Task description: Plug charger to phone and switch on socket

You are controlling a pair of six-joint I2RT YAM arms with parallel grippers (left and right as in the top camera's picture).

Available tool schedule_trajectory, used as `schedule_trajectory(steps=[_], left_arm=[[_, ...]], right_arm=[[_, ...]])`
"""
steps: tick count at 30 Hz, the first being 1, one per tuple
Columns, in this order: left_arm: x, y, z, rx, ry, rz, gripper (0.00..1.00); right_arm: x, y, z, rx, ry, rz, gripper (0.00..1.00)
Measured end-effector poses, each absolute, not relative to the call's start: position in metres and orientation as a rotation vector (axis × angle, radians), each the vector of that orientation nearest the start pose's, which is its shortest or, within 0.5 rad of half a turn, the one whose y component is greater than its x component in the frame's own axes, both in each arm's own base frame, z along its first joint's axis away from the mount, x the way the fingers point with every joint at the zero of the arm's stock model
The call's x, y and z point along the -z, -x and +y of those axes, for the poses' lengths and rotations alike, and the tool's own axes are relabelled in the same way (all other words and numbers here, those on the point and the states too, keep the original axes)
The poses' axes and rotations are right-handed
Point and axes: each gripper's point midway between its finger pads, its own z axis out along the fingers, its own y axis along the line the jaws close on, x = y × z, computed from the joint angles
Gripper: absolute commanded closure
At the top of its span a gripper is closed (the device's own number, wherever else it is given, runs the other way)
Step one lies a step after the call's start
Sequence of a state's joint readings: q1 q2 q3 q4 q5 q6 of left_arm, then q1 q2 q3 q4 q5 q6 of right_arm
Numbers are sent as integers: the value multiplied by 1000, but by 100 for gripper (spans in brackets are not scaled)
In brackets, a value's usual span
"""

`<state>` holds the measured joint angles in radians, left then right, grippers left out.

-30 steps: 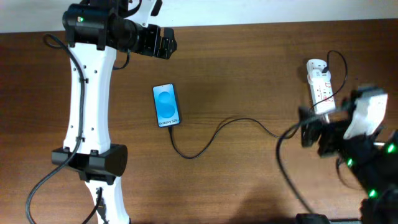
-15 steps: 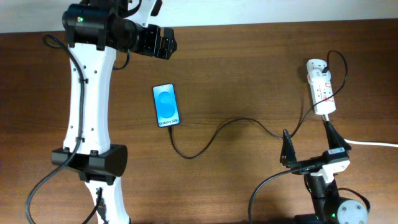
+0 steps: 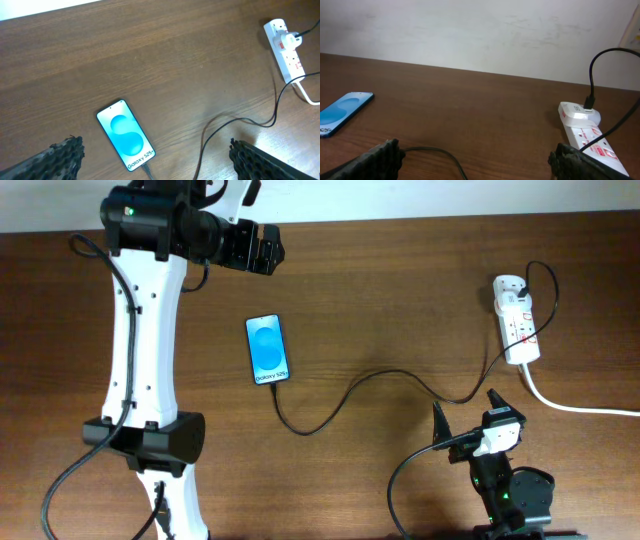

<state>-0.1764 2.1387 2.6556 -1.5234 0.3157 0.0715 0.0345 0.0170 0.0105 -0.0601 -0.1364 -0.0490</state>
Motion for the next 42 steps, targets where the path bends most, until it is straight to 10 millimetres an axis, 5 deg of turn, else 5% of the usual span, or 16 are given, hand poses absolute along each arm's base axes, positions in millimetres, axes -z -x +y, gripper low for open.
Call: schedule_trajectory(steps=[15, 18, 20, 21, 23, 26, 30, 31, 33, 36, 42], left_arm=[[-309, -455, -137, 447, -438, 2524, 1], [-333, -409, -148, 464, -495, 2507, 1], [-331, -342, -126, 399, -485, 2570, 1], [-331, -332, -112, 314, -460, 2532, 1], [-311, -314, -80, 160, -385, 2527, 1], [-284, -308, -57, 91, -297, 2378, 1], [-274, -287, -40, 62, -221, 2100, 1], [-272, -287, -37, 55, -204, 2046, 1], [-230, -272, -29, 38, -185, 2025, 1], [-230, -273, -30, -4, -264, 1750, 1], [-200, -262, -24, -71, -287, 1570, 1]], right_arm=[[-160, -244, 32, -103, 174, 1628, 2], [-159, -244, 32, -104, 174, 1633, 2], [-159, -244, 32, -104, 175, 1634, 2], [-159, -244, 32, -104, 175, 1635, 2], [-159, -244, 32, -104, 175, 1636, 2], [-158, -244, 32, -104, 175, 1637, 2], [-158, -244, 32, -104, 175, 1637, 2], [-158, -244, 32, -104, 175, 1637, 2], [-159, -244, 32, -104, 175, 1636, 2], [-158, -244, 32, -104, 175, 1636, 2], [-159, -244, 32, -104, 175, 1636, 2]])
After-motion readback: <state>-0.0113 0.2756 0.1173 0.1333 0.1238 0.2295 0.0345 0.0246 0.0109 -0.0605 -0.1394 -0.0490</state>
